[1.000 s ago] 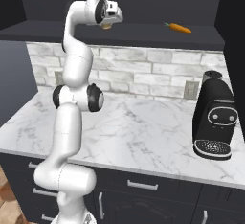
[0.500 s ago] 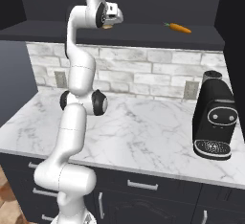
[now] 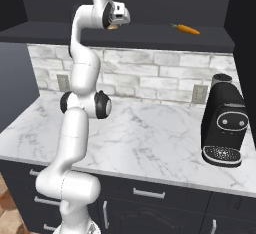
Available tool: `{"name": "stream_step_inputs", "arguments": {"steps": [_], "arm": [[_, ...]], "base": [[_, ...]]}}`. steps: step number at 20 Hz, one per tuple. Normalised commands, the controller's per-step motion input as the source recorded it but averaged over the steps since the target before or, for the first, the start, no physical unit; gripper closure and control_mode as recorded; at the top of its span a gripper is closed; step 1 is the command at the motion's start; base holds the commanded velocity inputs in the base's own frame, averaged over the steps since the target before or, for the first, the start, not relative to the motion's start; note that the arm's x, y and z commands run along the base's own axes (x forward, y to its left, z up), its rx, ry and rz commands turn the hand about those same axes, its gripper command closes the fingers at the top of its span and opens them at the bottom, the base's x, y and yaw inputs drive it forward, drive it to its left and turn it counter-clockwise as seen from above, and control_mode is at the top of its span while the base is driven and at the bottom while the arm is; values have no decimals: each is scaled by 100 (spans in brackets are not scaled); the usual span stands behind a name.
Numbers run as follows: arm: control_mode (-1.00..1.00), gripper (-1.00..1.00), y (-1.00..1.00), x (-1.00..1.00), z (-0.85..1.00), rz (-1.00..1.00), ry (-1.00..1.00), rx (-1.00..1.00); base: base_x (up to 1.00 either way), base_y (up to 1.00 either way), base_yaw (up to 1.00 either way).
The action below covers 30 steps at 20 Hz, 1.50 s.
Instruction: Pick the candle and candle from the dining table and place them in the open cabinet. Close the cabinet after placing the objects.
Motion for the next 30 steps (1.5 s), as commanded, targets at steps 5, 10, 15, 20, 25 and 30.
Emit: {"name": "stream_step_inputs", "arguments": {"steps": [5, 10, 15, 20, 25, 30], "arm": [[-100, -100, 0, -22, 14, 0, 17, 0], [-100, -100, 0, -51, 7, 0, 6, 0], [-100, -100, 0, -65, -1, 0, 1, 0], [-100, -100, 0, -88, -2, 0, -2, 0], [-100, -100, 0, -97, -7, 0, -6, 0], [-100, -100, 0, -97, -2, 0, -5, 0]], "base": [[0, 0, 0], [0, 0, 0], [0, 0, 0], [0, 0, 0], [0, 0, 0], [0, 0, 0]]}}
